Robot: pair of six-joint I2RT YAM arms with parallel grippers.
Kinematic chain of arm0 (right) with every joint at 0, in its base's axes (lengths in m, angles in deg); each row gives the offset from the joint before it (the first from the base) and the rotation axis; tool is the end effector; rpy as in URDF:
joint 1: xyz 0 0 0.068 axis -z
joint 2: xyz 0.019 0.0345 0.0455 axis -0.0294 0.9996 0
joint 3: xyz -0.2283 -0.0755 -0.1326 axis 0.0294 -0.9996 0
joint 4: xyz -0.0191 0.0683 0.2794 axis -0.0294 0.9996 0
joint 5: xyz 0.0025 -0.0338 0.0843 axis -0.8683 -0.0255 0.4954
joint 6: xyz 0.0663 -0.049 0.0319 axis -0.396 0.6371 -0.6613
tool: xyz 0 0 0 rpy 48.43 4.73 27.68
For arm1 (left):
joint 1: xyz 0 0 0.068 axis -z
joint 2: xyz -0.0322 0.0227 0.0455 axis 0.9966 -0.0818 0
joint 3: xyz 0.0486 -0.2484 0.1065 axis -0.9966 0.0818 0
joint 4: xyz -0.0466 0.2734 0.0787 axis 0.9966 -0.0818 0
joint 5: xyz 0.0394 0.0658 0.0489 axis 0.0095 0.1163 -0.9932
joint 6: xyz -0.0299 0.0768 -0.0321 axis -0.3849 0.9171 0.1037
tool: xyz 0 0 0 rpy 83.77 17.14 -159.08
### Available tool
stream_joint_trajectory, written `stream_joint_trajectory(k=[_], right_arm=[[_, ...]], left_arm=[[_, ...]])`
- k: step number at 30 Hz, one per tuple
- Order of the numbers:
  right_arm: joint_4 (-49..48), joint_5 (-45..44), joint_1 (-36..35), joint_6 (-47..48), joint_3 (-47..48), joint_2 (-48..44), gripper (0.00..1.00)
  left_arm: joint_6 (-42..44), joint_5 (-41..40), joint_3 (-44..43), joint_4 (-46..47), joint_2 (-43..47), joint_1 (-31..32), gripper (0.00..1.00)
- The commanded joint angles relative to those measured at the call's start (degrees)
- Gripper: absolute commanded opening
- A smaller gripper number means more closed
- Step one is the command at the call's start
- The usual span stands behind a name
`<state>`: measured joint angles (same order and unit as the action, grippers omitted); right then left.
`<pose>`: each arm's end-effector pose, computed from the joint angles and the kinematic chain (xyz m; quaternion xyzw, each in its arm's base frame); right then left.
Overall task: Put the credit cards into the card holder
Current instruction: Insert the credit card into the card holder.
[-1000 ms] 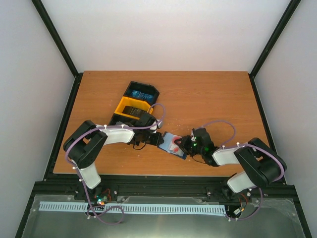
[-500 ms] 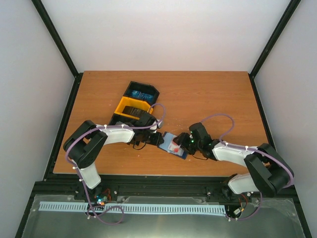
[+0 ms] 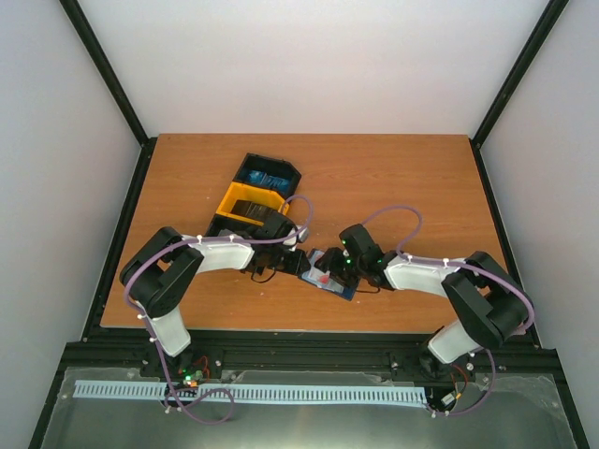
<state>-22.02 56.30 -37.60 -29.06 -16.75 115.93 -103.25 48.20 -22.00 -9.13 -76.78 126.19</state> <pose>0.2292 0.2155 0.0867 0.1543 0.9201 0.3440 0.1063 0.2593 -0.2614 0.0769 0.1616 0.9309 -0.2998 0.1321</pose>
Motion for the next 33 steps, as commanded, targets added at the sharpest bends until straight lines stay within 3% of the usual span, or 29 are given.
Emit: stream_joint_trajectory(k=[1,8,15,24,29,33], right_arm=[[-1.3,0.5,-0.44,0.41,2.52,2.28,0.54],[-6.28,1.54,-0.44,-2.99,0.46,3.4,0.54],[-5.48,-0.33,-0.35,-0.47,-1.24,1.22,0.53],[17.5,-10.11,-0.39,7.01,6.04,-6.39,0.54],[30.14,-14.64,-0.94,9.47,12.19,-6.78,0.53],[33.56,-13.18,-1.32,12.99,13.9,-4.87,0.46]], left_arm=[[1.41,2.15,1.44,-0.88,-0.99,0.82,0.18],[0.91,2.73,2.44,-0.43,-0.15,0.86,0.21],[-0.18,-0.5,2.33,-2.08,4.3,0.82,0.44],[-1.79,-0.3,1.36,-4.59,9.61,0.61,0.46],[0.3,10.52,0.08,-3.67,11.1,0.5,0.38],[-2.07,11.43,-1.11,-3.64,10.0,0.51,0.44]])
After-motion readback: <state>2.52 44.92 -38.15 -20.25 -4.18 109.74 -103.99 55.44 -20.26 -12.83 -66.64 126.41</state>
